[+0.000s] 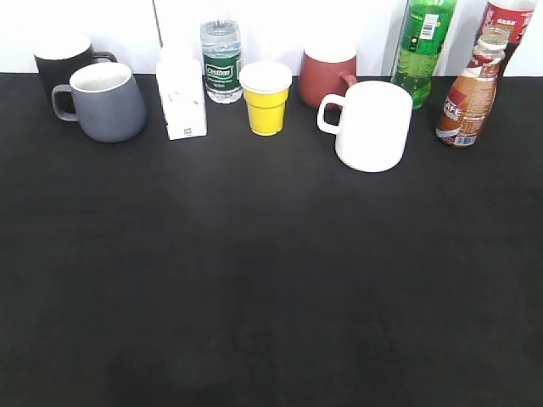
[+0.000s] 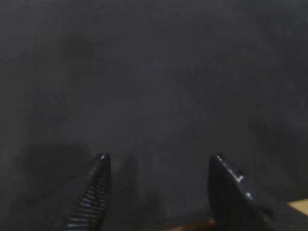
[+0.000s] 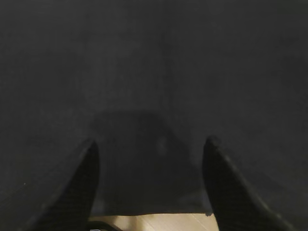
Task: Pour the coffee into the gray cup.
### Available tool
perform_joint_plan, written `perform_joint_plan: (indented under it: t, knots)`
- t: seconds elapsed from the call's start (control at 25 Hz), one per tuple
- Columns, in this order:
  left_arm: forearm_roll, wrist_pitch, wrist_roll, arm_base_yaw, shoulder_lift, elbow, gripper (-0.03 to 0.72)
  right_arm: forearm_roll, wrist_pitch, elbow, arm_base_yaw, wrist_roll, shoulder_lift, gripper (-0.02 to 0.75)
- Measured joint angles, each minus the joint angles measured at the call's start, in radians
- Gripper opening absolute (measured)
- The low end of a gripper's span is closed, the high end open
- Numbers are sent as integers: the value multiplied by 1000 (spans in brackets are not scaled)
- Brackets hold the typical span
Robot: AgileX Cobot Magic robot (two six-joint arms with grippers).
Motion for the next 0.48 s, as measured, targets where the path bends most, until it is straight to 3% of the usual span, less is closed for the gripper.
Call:
perform_joint_plan:
  t: [0.28, 0.4, 0.48]
  knots:
    - [-1, -95, 0, 0, 0, 40, 483, 0, -8, 0, 0, -2, 0, 559]
    - [-1, -95, 0, 0, 0, 41, 575, 0, -9, 0, 0, -2, 0, 602]
    - [-1, -95, 0, 0, 0, 41, 578, 0, -9, 0, 0, -1, 0, 596]
